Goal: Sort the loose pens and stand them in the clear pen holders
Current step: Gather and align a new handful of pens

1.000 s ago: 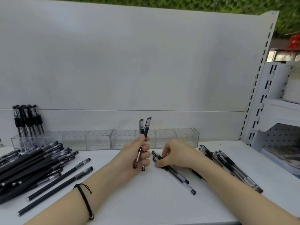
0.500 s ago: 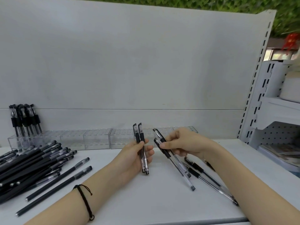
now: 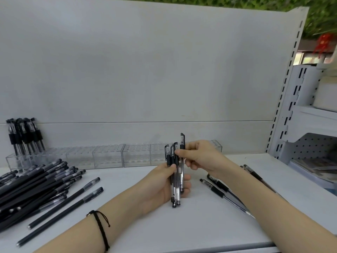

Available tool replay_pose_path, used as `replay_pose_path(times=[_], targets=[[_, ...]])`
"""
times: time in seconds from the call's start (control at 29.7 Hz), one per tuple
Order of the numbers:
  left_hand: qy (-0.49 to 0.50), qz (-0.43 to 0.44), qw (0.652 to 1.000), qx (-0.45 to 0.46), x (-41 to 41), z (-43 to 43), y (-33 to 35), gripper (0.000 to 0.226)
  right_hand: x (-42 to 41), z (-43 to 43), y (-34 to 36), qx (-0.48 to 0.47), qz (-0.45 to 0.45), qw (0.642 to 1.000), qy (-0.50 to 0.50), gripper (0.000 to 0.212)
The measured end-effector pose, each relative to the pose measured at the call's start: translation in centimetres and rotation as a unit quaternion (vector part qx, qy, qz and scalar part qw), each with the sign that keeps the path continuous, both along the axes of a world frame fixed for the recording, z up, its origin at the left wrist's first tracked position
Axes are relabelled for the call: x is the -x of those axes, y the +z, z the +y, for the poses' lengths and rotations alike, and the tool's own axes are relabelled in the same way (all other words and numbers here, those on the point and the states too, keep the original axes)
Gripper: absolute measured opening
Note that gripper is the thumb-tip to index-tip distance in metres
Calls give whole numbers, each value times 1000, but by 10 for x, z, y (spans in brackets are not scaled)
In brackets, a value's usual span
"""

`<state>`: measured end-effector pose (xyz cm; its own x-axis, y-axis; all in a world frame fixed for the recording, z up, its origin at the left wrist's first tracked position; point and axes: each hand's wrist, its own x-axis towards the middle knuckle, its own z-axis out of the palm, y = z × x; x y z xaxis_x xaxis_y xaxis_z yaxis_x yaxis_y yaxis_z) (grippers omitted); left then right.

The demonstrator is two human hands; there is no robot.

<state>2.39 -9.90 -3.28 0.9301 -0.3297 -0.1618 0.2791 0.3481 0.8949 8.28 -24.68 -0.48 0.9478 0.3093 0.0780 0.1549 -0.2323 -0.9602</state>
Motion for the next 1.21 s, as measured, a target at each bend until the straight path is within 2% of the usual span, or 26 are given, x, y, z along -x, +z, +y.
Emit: replay_pose_path(times=[0.17, 0.24, 0.37, 0.5, 0.64, 0.74, 0.91, 0.98, 1.21], targets=[[2, -8, 1000, -23, -4, 1, -5, 16, 0, -5, 2, 61, -48, 997, 4, 27], [4, -2, 1000, -20, -5, 2, -6, 18, 2, -13, 7, 137, -69, 988, 14, 31], [3, -12, 1000, -23, -4, 3, -6, 26, 4, -40, 15, 366, -113, 924, 2, 35], [7, -5, 1000, -19, -5, 5, -6, 23, 10, -54, 16, 483, -59, 873, 9, 40], [4, -12, 999, -34, -6, 6, -8, 17, 11, -52, 14, 483, -33, 874, 31, 35], [20, 1, 999, -41, -6, 3, -5, 11, 8, -45, 9, 450, -58, 891, 13, 31], [42, 42, 997, -56, -18, -8, 6, 23, 1, -32, -2, 404, -119, 906, -38, 38], [64, 26, 996, -59, -24, -17, 7, 27, 2, -33, 0, 408, -98, 907, -26, 43], [78, -46, 992, -82, -27, -21, -3, 27, 0, -39, 5, 398, -14, 917, 13, 33]])
